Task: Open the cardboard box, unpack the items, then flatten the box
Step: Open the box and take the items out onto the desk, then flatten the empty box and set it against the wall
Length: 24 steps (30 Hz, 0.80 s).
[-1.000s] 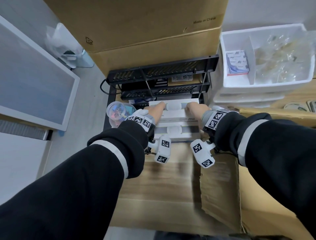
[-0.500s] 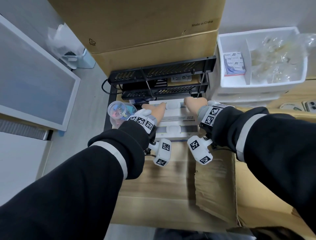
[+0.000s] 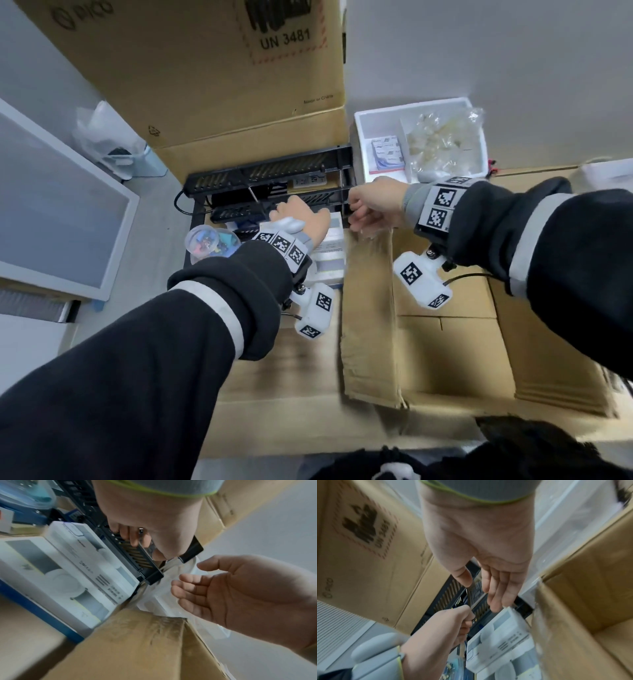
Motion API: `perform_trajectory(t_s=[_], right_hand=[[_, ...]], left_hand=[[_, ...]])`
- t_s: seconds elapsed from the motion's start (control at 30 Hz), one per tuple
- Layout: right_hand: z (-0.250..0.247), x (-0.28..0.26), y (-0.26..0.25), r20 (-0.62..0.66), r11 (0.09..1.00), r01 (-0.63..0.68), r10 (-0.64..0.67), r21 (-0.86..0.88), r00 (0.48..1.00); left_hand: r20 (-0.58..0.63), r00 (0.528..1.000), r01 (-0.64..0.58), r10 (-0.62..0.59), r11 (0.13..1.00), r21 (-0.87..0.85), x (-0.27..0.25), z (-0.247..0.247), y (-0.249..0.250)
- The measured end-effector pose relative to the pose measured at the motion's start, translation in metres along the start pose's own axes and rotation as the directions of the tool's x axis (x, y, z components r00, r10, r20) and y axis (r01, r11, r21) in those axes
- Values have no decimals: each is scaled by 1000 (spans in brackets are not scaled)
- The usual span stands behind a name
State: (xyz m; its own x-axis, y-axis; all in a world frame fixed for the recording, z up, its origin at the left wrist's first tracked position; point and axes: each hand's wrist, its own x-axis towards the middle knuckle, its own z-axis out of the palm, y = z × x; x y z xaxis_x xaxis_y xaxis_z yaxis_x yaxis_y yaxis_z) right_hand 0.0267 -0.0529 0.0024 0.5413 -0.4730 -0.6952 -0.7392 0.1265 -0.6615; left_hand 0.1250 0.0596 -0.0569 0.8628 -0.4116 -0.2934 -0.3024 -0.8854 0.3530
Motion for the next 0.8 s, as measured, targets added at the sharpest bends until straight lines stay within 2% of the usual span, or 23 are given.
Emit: perform_trajectory(t_s=[0.13, 0.33, 0.4, 0.57, 0.8], right_hand=[[-40, -14, 20, 2, 999, 34, -34, 7, 999], [-100, -23, 67, -1, 998, 17, -17, 64, 1000], [-116, -26, 83, -7, 997, 11, -10, 76, 1000], [-143, -32, 118, -50, 994, 1, 5, 111, 999], [-152, -31, 146, -36, 990, -54, 59, 134, 998]], left_hand=[[141, 981, -110, 133, 981, -161, -23, 6, 30], [300, 934, -145, 195, 973, -181, -53, 34, 68], [342, 923, -128, 179, 978, -166, -62, 42, 76], [315, 944, -95, 102, 995, -37, -70, 66, 87], [307, 949, -105, 78, 992, 74, -83, 72, 92]])
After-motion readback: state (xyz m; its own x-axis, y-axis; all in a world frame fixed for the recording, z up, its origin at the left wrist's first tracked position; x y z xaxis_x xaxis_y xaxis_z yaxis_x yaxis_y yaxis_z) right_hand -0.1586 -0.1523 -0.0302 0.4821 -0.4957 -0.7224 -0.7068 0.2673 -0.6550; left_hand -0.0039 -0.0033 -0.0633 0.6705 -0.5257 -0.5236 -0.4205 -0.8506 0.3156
